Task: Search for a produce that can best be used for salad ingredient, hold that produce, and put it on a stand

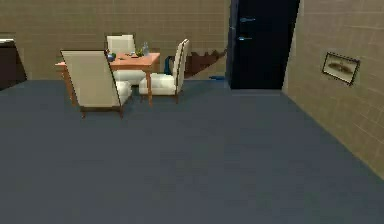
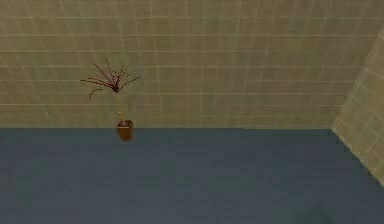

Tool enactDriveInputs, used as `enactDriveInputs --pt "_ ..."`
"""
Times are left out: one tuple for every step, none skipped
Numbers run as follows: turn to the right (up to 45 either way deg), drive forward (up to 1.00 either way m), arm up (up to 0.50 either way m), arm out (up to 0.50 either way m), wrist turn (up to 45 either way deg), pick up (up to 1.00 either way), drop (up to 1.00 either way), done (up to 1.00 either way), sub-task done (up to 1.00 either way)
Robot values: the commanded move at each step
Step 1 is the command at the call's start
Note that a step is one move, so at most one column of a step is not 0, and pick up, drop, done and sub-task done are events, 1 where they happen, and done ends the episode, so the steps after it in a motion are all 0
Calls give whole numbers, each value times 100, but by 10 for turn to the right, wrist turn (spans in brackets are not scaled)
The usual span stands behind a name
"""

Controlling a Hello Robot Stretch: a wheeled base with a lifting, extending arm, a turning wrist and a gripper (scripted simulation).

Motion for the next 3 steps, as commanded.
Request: enactDriveInputs --pt "-450 0 0 0 0 0 0 0 0" --pt "-360 0 0 0 0 0 0 0 0" --pt "0 100 0 0 0 0 0 0 0"
